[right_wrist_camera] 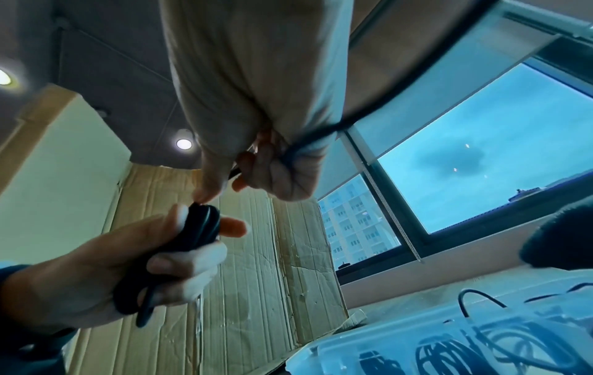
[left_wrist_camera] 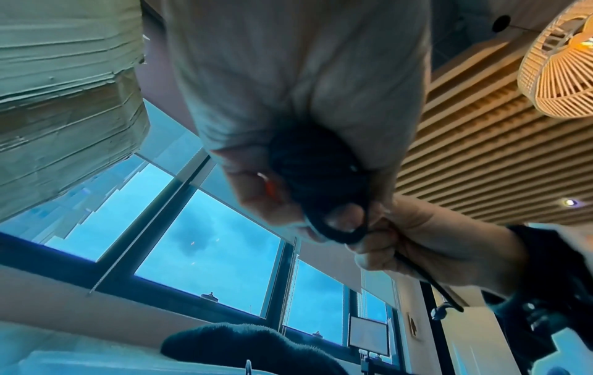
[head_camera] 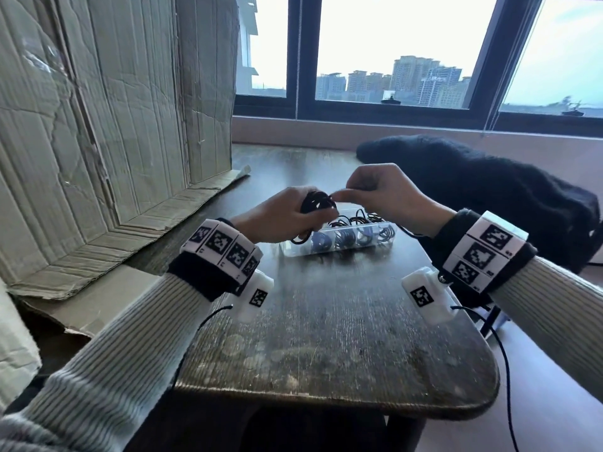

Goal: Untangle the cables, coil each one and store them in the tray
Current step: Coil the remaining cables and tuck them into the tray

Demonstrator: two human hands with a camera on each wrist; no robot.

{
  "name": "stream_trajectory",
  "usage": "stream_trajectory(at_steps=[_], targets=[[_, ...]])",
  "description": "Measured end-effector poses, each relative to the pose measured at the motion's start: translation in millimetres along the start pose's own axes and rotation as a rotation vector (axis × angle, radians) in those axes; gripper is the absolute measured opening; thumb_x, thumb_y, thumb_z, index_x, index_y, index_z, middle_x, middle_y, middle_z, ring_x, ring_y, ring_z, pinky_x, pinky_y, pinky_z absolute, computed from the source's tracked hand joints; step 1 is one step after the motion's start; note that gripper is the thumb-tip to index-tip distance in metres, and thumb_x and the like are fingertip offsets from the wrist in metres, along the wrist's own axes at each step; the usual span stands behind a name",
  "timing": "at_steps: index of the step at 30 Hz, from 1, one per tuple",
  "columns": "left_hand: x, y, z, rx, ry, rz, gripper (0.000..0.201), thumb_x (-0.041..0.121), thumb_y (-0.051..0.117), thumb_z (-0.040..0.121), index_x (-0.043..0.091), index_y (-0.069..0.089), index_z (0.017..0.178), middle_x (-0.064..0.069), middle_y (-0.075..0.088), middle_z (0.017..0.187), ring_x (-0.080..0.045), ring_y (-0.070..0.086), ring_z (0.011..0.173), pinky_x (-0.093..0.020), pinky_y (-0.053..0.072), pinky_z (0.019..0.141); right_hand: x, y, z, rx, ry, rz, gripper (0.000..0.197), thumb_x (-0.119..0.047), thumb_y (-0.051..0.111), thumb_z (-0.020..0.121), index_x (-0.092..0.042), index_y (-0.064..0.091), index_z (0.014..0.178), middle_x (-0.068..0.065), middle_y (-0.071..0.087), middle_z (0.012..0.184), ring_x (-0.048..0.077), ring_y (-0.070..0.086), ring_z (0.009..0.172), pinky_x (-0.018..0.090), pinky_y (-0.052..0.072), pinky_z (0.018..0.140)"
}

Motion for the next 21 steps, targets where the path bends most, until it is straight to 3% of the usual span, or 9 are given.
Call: stream_trajectory(at_steps=[2, 4, 6, 8, 10, 12, 17, 19, 21], targets=[[-1.0, -6.5, -0.3, 0.067, -0.017, -0.156, 0.019, 0.018, 0.055, 0.095, 0.0, 0.058, 0.099, 0.001, 0.059, 0.069, -0.004, 0.06, 0.057, -0.02, 0.049, 0.059, 2.0, -2.9, -1.2, -0.006, 0.023, 0.039, 0.023, -0.031, 0.065, 0.089, -0.016, 0.063, 0.073, -0.004, 0.046, 0.059, 0.011, 0.038, 0.048, 0.024, 0.034, 0.048], [-3.3, -12.3, -1.3, 0.145, -0.046, -0.382, 0.023, 0.015, 0.053, 0.095, -0.005, 0.056, 0.106, -0.004, 0.061, 0.076, -0.01, 0.067, 0.071, -0.025, 0.055, 0.072, 4.5, -4.2, -3.0, -0.011, 0.055, 0.059, 0.026, -0.03, 0.051, 0.097, -0.021, 0.065, 0.077, -0.003, 0.045, 0.066, 0.012, 0.036, 0.051, 0.023, 0.033, 0.048], [-8.7, -14.8, -2.3, 0.224, -0.125, -0.674, 0.018, 0.016, 0.054, 0.095, 0.004, 0.059, 0.107, -0.005, 0.06, 0.083, -0.013, 0.064, 0.085, -0.033, 0.056, 0.084, 7.1, -0.4, -7.4, -0.046, 0.076, -0.011, 0.031, -0.031, 0.044, 0.1, -0.022, 0.064, 0.078, -0.004, 0.044, 0.066, 0.013, 0.033, 0.051, 0.022, 0.03, 0.046], [-13.6, -16.2, -3.4, 0.285, -0.21, -0.975, 0.013, 0.019, 0.055, 0.095, 0.01, 0.059, 0.104, -0.001, 0.057, 0.079, -0.014, 0.059, 0.09, -0.038, 0.055, 0.087, 7.7, 8.8, -13.6, -0.111, 0.043, -0.128, 0.032, -0.03, 0.041, 0.101, -0.017, 0.062, 0.081, -0.011, 0.042, 0.057, 0.009, 0.034, 0.048, 0.021, 0.03, 0.044], [-18.0, -19.7, -4.3, 0.339, -0.258, -1.131, 0.007, 0.021, 0.055, 0.096, 0.015, 0.057, 0.097, 0.004, 0.056, 0.074, -0.016, 0.059, 0.094, -0.042, 0.053, 0.091, 5.3, 17.7, -18.4, -0.147, -0.024, -0.215, 0.029, -0.024, 0.041, 0.101, -0.014, 0.061, 0.082, -0.014, 0.046, 0.052, 0.006, 0.039, 0.048, 0.022, 0.034, 0.049], [-19.8, -20.6, -7.0, 0.379, -0.285, -1.187, 0.009, 0.023, 0.054, 0.096, 0.016, 0.055, 0.09, 0.005, 0.056, 0.074, -0.02, 0.058, 0.102, -0.048, 0.049, 0.095, 0.6, 24.0, -20.0, -0.156, -0.077, -0.264, 0.028, -0.022, 0.043, 0.1, -0.016, 0.062, 0.081, -0.014, 0.048, 0.052, 0.012, 0.042, 0.054, 0.027, 0.037, 0.055], [-13.0, -17.4, -8.2, 0.383, -0.199, -1.401, 0.019, 0.024, 0.045, 0.1, 0.012, 0.05, 0.086, -0.001, 0.055, 0.082, -0.033, 0.061, 0.113, -0.062, 0.048, 0.087, -8.1, 32.3, -13.4, -0.178, -0.071, -0.243, 0.028, -0.025, 0.045, 0.099, -0.016, 0.064, 0.081, 0.002, 0.043, 0.06, 0.019, 0.038, 0.056, 0.029, 0.034, 0.056], [-11.1, -18.9, -6.4, 0.431, -0.166, -1.428, 0.017, 0.02, 0.043, 0.101, 0.011, 0.048, 0.087, -0.005, 0.054, 0.084, -0.03, 0.066, 0.106, -0.058, 0.053, 0.082, -9.9, 33.1, -11.6, -0.174, -0.046, -0.194, 0.028, -0.027, 0.046, 0.098, -0.017, 0.064, 0.08, 0.005, 0.041, 0.063, 0.02, 0.037, 0.058, 0.03, 0.033, 0.056], [-14.1, -19.8, -4.2, 0.464, -0.179, -1.457, 0.014, 0.02, 0.044, 0.101, 0.01, 0.047, 0.092, -0.007, 0.055, 0.088, -0.022, 0.071, 0.088, -0.05, 0.058, 0.074, -11.5, 34.7, -11.6, -0.182, -0.034, -0.162, 0.028, -0.027, 0.046, 0.099, -0.015, 0.065, 0.082, 0.001, 0.04, 0.062, 0.018, 0.036, 0.057, 0.028, 0.033, 0.055]])
Point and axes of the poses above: each hand's wrist, its own z-axis towards the middle knuckle, its own y-axis out of the palm, x = y × z, the point moved 4 cm from there along z, towards the middle knuckle
